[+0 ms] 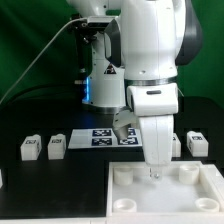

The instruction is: Assemble one leg

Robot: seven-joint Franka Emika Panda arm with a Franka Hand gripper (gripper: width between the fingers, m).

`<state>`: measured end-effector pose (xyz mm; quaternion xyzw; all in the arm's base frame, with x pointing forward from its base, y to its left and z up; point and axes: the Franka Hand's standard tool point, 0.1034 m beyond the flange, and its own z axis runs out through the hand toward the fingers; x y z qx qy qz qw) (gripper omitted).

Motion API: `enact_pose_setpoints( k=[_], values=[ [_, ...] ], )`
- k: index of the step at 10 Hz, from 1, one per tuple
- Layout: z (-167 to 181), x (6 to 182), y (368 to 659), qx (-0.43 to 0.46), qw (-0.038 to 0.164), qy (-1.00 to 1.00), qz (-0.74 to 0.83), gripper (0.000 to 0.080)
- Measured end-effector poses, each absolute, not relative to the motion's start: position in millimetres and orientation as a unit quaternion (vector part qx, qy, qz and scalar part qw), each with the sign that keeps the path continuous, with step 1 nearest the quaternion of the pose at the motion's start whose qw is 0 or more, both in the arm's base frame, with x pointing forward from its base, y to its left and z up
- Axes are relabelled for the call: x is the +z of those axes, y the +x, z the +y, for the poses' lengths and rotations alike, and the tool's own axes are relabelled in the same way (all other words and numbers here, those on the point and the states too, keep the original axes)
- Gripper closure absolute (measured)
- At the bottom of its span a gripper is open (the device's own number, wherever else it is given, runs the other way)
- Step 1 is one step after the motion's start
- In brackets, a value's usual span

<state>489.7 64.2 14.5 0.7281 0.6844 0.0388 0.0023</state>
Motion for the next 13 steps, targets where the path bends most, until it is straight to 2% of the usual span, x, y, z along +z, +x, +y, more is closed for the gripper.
enact_pose_setpoints(
  k=[2, 5, 7, 10, 13],
  values=[
    [79, 38.8, 494, 0.050, 0.011, 0.770, 0.635, 0.0150],
    [110, 58.4, 491, 0.050, 0.002, 0.880, 0.472, 0.0150],
    [135, 58.7, 487, 0.063, -0.010, 0.929, 0.364, 0.0150],
    [141, 59.0, 484, 0.057, -0.029, 0.978, 0.200, 0.0150],
    [175, 59.8, 465, 0.040, -0.043, 0.996, 0.063, 0.0150]
  ],
)
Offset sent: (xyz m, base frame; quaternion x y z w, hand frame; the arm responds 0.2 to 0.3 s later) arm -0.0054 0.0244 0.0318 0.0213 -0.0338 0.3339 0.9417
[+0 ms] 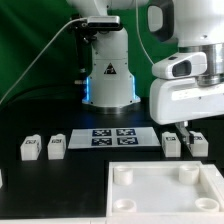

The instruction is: Assemble one leg

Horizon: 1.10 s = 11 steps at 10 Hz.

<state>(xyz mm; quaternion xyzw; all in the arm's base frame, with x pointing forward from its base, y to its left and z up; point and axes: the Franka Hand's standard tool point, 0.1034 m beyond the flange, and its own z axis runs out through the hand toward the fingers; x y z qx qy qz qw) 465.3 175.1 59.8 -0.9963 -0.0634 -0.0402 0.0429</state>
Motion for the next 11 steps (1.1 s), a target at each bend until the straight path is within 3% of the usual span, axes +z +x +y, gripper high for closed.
enact_pose_setpoints(
  k=[4, 7, 11],
  values=[
    [175, 58.1, 458, 0.020, 0.030, -0.997, -0.073, 0.0150],
    [177, 48.8, 432, 0.206, -0.009, -0.977, -0.060, 0.0150],
    [179, 41.9, 427, 0.394, -0.044, -0.917, -0.054, 0.0150]
  ],
)
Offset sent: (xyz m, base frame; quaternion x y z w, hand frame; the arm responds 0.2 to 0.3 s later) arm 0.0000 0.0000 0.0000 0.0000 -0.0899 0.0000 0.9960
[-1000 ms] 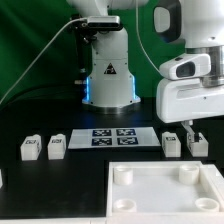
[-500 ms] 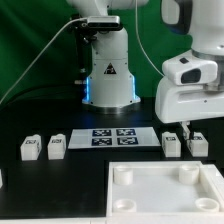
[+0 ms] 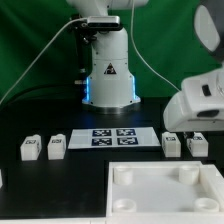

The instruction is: Assemble one leg

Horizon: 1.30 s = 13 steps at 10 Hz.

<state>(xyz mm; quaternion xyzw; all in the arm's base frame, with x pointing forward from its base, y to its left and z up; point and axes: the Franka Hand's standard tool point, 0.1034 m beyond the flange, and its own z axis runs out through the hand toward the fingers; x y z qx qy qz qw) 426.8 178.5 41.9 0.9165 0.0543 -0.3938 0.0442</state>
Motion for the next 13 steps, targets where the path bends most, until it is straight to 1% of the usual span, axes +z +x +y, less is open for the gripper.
enact_pose_setpoints(
  k=[1, 2, 3, 8, 12, 13],
  values=[
    [179, 38.3, 430, -0.402, 0.045, 0.913, 0.054, 0.0150],
    [180, 39.2, 431, -0.395, 0.043, 0.916, 0.054, 0.0150],
    [180, 38.2, 429, -0.396, 0.046, 0.916, 0.049, 0.0150],
    [185, 13.3, 398, -0.400, 0.057, 0.914, 0.045, 0.0150],
    [183, 10.6, 395, -0.409, 0.060, 0.910, 0.041, 0.0150],
    [183, 10.5, 395, -0.409, 0.061, 0.910, 0.041, 0.0265]
  ],
)
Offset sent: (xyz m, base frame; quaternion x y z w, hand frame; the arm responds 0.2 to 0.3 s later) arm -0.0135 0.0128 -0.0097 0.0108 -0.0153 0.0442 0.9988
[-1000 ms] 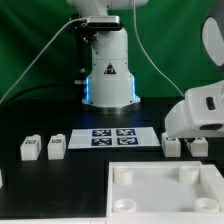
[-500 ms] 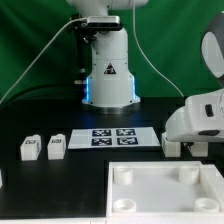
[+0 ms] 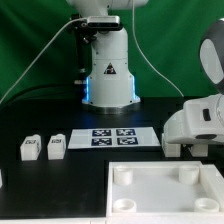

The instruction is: Assemble one leg

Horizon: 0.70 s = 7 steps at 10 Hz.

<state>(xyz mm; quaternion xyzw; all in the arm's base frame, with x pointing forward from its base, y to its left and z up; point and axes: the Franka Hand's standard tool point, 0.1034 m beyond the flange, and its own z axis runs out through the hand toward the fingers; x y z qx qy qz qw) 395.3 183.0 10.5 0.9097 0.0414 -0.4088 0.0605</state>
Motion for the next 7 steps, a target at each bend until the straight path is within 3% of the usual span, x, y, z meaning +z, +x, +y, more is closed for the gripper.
enact_pose_setpoints(
  k=[1, 2, 3, 7],
  values=[
    [182.9, 10.5, 395.3, -0.409, 0.061, 0.910, 0.041, 0.0439],
    [182.9, 10.5, 395.2, -0.409, 0.061, 0.910, 0.041, 0.0439],
    [182.9, 10.4, 395.2, -0.409, 0.061, 0.910, 0.041, 0.0509],
    [182.8, 10.4, 395.1, -0.409, 0.061, 0.910, 0.041, 0.0509]
  ],
)
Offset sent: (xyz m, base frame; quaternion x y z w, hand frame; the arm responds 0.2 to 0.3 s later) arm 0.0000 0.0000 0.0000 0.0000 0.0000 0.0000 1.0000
